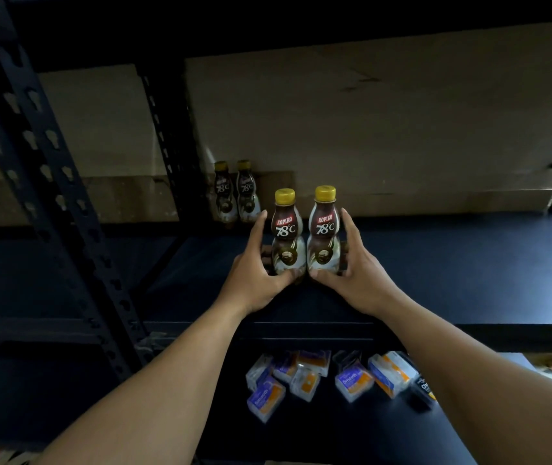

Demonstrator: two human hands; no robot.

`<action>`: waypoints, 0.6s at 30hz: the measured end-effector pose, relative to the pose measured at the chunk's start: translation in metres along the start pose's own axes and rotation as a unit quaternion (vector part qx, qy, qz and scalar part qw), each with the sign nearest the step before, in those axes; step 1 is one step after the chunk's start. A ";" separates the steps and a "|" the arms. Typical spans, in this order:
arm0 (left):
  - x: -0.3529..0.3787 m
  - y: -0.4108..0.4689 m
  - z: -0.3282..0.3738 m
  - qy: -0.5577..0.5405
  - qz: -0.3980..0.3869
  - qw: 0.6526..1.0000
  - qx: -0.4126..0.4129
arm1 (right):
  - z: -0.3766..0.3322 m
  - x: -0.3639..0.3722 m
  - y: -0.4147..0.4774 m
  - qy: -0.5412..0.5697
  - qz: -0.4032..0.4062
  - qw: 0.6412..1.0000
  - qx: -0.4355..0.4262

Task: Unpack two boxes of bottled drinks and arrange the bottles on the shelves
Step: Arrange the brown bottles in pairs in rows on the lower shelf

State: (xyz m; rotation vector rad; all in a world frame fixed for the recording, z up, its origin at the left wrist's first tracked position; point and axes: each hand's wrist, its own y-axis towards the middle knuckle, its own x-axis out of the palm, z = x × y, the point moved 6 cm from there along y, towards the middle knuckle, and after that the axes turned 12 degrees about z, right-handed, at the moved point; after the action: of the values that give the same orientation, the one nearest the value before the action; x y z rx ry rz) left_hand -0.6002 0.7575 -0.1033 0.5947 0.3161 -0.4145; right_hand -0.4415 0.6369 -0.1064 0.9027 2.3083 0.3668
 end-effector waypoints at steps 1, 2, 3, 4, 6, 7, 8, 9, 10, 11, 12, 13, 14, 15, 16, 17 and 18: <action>0.000 0.000 0.001 0.002 0.001 1.000 0.003 | 0.000 0.000 0.000 0.000 -0.001 1.000 0.002; 0.000 -0.001 0.002 0.004 0.001 1.000 0.006 | 0.001 -0.001 0.000 -0.001 -0.002 1.000 0.004; -0.001 -0.002 0.004 0.005 0.001 1.000 0.009 | 0.001 -0.001 0.000 -0.002 -0.002 1.000 0.006; -0.001 -0.002 0.005 0.007 0.001 1.000 0.011 | 0.002 -0.001 0.000 -0.001 -0.002 1.000 0.007; -0.002 -0.003 0.008 0.012 0.002 1.000 0.015 | 0.002 -0.001 0.000 0.000 -0.001 1.000 0.008; -0.002 -0.004 0.009 0.015 0.002 1.000 0.017 | 0.001 -0.001 0.000 0.002 -0.001 1.000 0.006; -0.003 -0.005 0.011 0.020 0.001 1.000 0.020 | 0.000 -0.002 0.000 0.003 -0.001 1.000 0.002; -0.003 -0.006 0.013 0.028 0.000 0.999 0.024 | -0.001 -0.002 -0.001 0.003 0.000 1.000 -0.002; -0.002 -0.007 0.015 0.038 -0.003 0.999 0.030 | -0.002 -0.002 -0.001 0.005 -0.001 1.000 -0.006; -0.002 -0.008 0.016 0.049 -0.008 0.998 0.037 | -0.004 -0.002 -0.001 0.006 -0.002 1.000 -0.009; -0.001 -0.008 0.017 0.059 -0.013 0.997 0.042 | -0.004 -0.002 -0.002 0.008 -0.002 1.000 -0.012; 0.000 -0.009 0.018 0.067 -0.018 0.997 0.045 | -0.005 -0.003 -0.002 0.008 -0.002 1.000 -0.013; 0.001 -0.008 0.017 0.073 -0.021 0.996 0.046 | -0.005 -0.003 -0.002 0.007 -0.002 1.000 -0.013; 0.002 -0.008 0.016 0.076 -0.023 0.996 0.048 | -0.005 -0.003 -0.002 0.006 -0.003 1.000 -0.013; 0.002 -0.008 0.015 0.080 -0.023 0.995 0.050 | -0.005 -0.003 -0.002 0.004 -0.004 1.000 -0.014; 0.002 -0.008 0.014 0.083 -0.023 0.995 0.051 | -0.005 -0.002 -0.002 0.004 -0.004 1.000 -0.014; 0.002 -0.008 0.014 0.086 -0.024 0.995 0.052 | -0.005 -0.002 -0.002 0.004 -0.005 1.000 -0.014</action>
State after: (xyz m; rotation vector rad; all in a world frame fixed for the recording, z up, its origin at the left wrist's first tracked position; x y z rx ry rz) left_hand -0.5997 0.7429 -0.0970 0.7288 0.4767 -0.4281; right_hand -0.4443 0.6340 -0.1021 0.8774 2.3086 0.3989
